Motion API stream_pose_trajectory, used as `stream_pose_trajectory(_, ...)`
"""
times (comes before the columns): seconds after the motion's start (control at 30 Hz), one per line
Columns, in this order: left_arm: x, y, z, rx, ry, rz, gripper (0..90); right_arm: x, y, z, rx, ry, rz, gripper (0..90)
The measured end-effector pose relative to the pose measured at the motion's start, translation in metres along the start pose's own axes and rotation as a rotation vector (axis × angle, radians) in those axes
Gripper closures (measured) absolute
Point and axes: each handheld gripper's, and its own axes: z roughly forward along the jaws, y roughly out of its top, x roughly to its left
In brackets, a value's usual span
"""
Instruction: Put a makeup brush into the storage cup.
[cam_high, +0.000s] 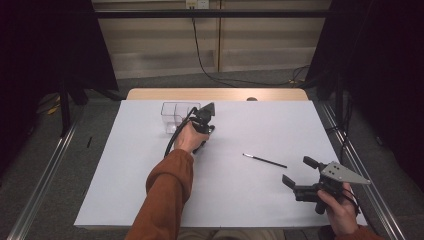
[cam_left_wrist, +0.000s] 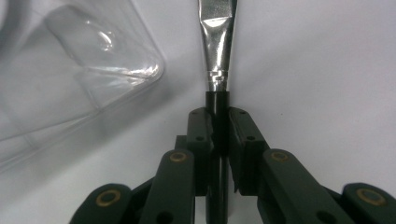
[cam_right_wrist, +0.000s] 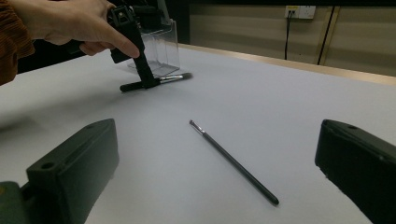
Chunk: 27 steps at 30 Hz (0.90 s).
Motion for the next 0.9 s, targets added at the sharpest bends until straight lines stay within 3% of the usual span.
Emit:
stream_pose_trajectory(0.13, 0.003, -0.004, -0.002, -0.017, -0.013, -0.021, 80.1, 0.000, 0.000, 0.000, 0.000, -0.001, -0.001, 0.0)
stream_pose_trajectory(0.3, 0.007, -0.008, -0.007, -0.041, -0.062, -0.011, 80.0, 0.000, 0.000, 0.000, 0.000, -0.002, 0.004, 0.0)
stream_pose_trajectory(0.5, 0.007, -0.014, -0.014, -0.076, -0.037, 0.027, 80.0, 0.000, 0.000, 0.000, -0.001, -0.004, -0.001, 0.0)
stream_pose_trajectory(0.7, 0.012, -0.025, -0.020, -0.132, -0.069, 0.042, 80.0, 0.000, 0.000, 0.000, 0.002, -0.003, -0.006, 0.0)
stream_pose_trajectory(0.8, 0.015, -0.030, -0.024, -0.168, -0.089, 0.029, 80.0, 0.000, 0.000, 0.000, 0.002, -0.007, -0.002, 0.0)
stream_pose_trajectory(0.9, 0.019, -0.036, -0.029, -0.191, -0.086, 0.038, 80.0, 0.000, 0.000, 0.000, -0.001, -0.008, 0.001, 0.0)
